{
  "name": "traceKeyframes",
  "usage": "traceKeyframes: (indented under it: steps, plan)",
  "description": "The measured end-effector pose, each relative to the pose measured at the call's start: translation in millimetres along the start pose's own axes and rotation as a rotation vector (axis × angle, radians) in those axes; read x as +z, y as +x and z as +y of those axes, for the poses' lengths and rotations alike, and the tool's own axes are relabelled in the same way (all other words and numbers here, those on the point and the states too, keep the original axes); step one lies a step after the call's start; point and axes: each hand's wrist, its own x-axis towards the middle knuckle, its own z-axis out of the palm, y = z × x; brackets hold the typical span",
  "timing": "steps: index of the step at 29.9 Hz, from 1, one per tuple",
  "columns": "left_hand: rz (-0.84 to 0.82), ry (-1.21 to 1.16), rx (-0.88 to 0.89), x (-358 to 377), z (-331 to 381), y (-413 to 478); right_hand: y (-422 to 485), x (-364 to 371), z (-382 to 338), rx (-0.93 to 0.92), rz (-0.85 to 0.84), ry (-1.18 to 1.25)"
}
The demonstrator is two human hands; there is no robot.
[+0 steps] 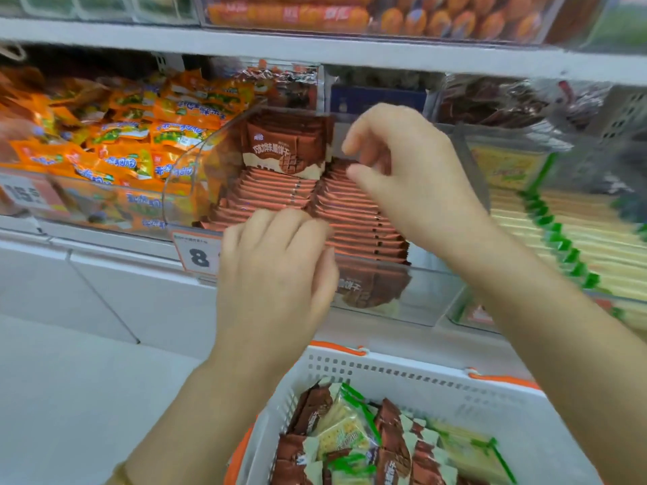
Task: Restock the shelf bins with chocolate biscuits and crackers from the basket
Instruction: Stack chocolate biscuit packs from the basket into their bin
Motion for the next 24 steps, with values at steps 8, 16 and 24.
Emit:
traceKeyframes:
  steps: [8,16,24]
  plan:
    - [-0.571,-0.120,0.189,41.4,70.1,-88.6,-187.1,-7.3,84.6,0.418,-0.762,0.036]
    - [-0.933,-0.146,0.429,85.1,99.9,-149.9,-351.1,72.6,207.0,0.578,-1.229,-0.362]
    - [-0.991,-0.207,0.412,95.4,95.9,-153.5,-393.3,79.3,222.6,0.758,-1.126,-0.536]
